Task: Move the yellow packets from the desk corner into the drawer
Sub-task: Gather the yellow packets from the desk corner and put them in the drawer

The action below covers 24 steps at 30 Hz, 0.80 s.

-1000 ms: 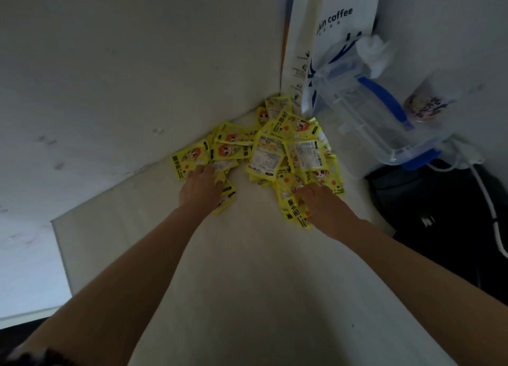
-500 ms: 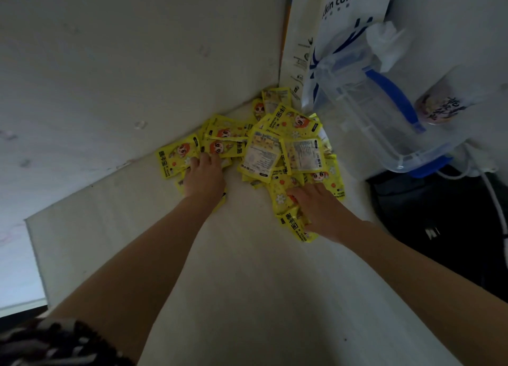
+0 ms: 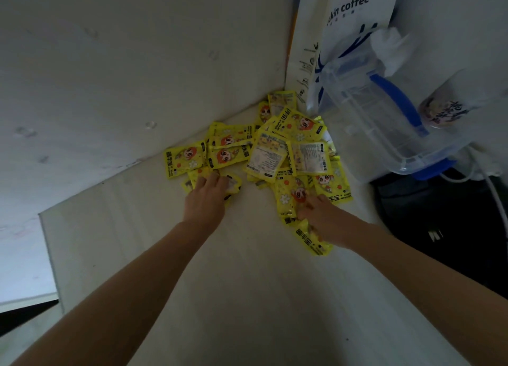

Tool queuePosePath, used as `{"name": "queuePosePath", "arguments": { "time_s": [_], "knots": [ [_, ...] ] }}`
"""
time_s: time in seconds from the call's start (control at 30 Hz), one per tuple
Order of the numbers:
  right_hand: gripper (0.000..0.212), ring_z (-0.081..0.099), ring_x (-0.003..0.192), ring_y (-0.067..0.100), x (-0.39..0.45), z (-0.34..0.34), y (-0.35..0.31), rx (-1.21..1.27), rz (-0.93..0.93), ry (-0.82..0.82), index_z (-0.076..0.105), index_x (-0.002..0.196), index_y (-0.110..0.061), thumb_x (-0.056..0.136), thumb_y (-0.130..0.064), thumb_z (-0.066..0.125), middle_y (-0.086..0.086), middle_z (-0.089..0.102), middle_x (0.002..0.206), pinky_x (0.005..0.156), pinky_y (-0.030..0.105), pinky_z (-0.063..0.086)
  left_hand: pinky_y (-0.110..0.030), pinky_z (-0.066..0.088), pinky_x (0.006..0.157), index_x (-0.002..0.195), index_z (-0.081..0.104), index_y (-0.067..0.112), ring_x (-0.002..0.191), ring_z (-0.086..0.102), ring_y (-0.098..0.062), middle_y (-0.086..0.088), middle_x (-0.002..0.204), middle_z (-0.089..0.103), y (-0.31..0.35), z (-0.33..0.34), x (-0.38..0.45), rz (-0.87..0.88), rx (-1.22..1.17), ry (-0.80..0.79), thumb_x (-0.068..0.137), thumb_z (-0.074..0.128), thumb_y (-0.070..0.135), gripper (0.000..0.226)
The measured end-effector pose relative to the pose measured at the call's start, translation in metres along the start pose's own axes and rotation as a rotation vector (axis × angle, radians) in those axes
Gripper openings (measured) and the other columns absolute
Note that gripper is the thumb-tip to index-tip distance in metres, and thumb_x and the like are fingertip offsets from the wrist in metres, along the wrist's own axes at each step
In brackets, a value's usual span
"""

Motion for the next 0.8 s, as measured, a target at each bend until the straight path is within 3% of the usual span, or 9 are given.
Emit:
{"name": "queuePosePath", "arguments": {
  "time_s": [0.1,0.17,0.23,0.3,0.4,0.53,0.63,0.8],
  "knots": [
    [0.037,0.038,0.112,0.022,-0.002,-0.001,0.004,-0.054,0.006,-0.034,0.056,0.118,-0.012,0.082,-0.014,0.067,0.006,0.046,0.126,0.093,0.029,0.039,-0.044,0.05,0.074,0.125,0.053,0.014,0.112,0.05,-0.034,-0.008,0.127,0.053,0.002,-0.002,-0.005,0.008,-0.009,-0.009,0.09,0.048,0.006,0.036],
    [0.024,0.04,0.113,0.019,-0.003,-0.008,0.002,-0.082,-0.015,-0.06,0.061,0.111,-0.014,0.089,-0.021,0.06,0.001,0.052,0.119,0.091,0.023,0.025,-0.043,0.049,0.071,0.122,0.052,0.014,0.112,0.051,-0.033,-0.007,0.125,0.054,0.003,-0.005,-0.009,0.006,-0.023,-0.015,0.093,0.046,0.01,0.03],
    [0.022,0.043,0.113,0.017,-0.004,-0.015,-0.002,-0.059,-0.044,-0.047,0.063,0.111,-0.014,0.093,-0.021,0.054,-0.002,0.054,0.11,0.088,0.021,0.02,-0.041,0.048,0.069,0.119,0.051,0.015,0.107,0.055,-0.031,-0.006,0.119,0.058,0.002,-0.006,-0.01,0.01,-0.047,-0.013,0.097,0.043,0.017,0.023],
    [0.018,0.051,0.105,0.019,-0.005,-0.022,-0.003,0.077,-0.019,-0.022,0.061,0.108,-0.012,0.093,-0.019,0.055,0.001,0.058,0.107,0.088,0.025,0.033,-0.04,0.046,0.066,0.116,0.052,0.016,0.096,0.061,-0.035,-0.009,0.109,0.064,0.001,-0.008,-0.007,0.005,-0.109,0.009,0.098,0.043,0.02,0.02],
    [0.003,0.06,0.081,0.024,-0.005,-0.033,-0.001,0.298,0.03,0.005,0.047,0.098,-0.014,0.095,-0.015,0.047,0.006,0.06,0.089,0.073,0.037,0.05,-0.035,0.04,0.061,0.113,0.053,0.014,0.087,0.063,-0.039,-0.016,0.096,0.067,-0.001,-0.018,0.001,-0.027,-0.255,0.05,0.098,0.044,0.021,0.019],
    [0.02,0.051,0.067,0.016,0.003,-0.059,0.013,0.339,0.11,0.146,0.037,0.096,-0.025,0.092,-0.008,0.046,0.002,0.055,0.08,0.059,0.03,0.042,-0.038,0.045,0.065,0.12,0.051,0.015,0.093,0.063,-0.038,-0.013,0.101,0.066,-0.002,-0.043,0.027,-0.022,-0.177,0.065,0.091,0.05,0.016,0.028],
    [0.028,0.048,0.059,0.007,0.017,-0.079,0.029,0.351,0.139,0.302,0.045,0.121,-0.017,0.096,-0.004,0.042,-0.004,0.052,0.078,0.055,0.029,0.037,-0.039,0.045,0.069,0.123,0.048,0.016,0.099,0.061,-0.037,-0.014,0.108,0.065,-0.003,-0.063,0.061,-0.038,-0.098,0.042,0.091,0.052,0.022,0.033],
    [0.039,0.045,0.054,0.018,0.05,-0.095,0.053,0.236,0.249,0.324,0.046,0.122,-0.009,0.087,0.007,0.041,-0.003,0.041,0.062,0.047,0.026,0.026,-0.041,0.047,0.084,0.128,0.05,0.018,0.109,0.057,-0.037,-0.015,0.121,0.059,-0.003,-0.075,0.122,-0.008,-0.143,-0.088,0.092,0.056,0.036,0.041]
  ]
}}
Point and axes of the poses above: each hand's wrist, its own x-axis towards the middle knuckle, its own z-axis out of the palm, y = z × x, the point moved 1 cm from there along x, towards the middle knuckle
